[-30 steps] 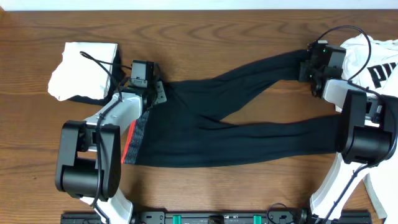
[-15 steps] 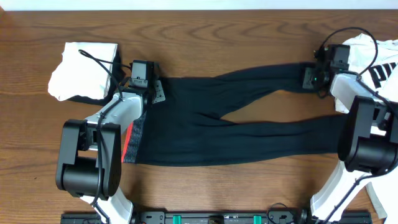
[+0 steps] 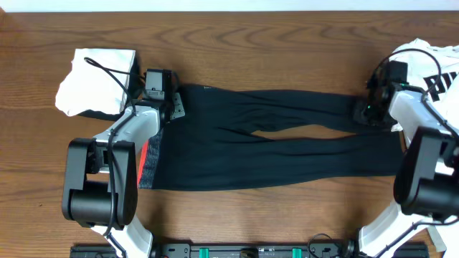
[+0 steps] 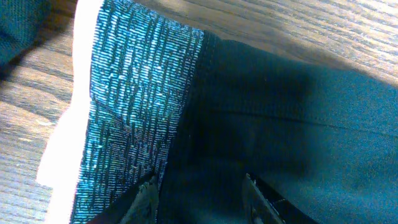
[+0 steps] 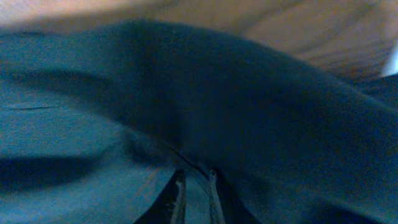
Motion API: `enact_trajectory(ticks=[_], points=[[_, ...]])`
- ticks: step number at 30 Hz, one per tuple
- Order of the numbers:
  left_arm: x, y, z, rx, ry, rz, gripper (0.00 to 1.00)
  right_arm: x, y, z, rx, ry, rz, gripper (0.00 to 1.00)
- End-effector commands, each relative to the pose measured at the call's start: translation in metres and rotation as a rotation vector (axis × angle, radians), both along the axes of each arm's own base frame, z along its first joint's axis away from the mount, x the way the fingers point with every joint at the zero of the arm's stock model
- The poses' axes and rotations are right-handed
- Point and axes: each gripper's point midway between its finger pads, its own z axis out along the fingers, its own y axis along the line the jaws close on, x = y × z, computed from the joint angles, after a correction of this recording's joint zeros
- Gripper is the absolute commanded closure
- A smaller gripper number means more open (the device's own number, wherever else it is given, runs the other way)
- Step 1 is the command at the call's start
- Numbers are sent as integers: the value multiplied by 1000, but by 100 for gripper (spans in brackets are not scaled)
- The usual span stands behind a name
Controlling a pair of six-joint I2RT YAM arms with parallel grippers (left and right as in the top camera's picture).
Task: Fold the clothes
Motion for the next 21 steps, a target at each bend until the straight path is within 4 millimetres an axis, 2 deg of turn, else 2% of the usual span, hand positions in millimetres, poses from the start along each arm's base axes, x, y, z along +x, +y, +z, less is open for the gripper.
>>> enact_trajectory(ticks=[1, 4, 11, 17, 21], points=[[-6, 10, -11, 38, 40, 7, 53, 13, -13, 38, -36, -117, -36, 83], [-6, 10, -11, 38, 40, 7, 53, 16, -15, 44, -52, -141, -41, 80], [-5, 6, -8, 19, 33, -3, 53, 11, -21, 35, -47, -111, -56, 80], [3, 5, 26, 8, -51, -3, 53, -2, -18, 31, -30, -57, -56, 80], [7, 4, 53, 2, -118, -3, 53, -2, -17, 28, -26, -53, -50, 83]])
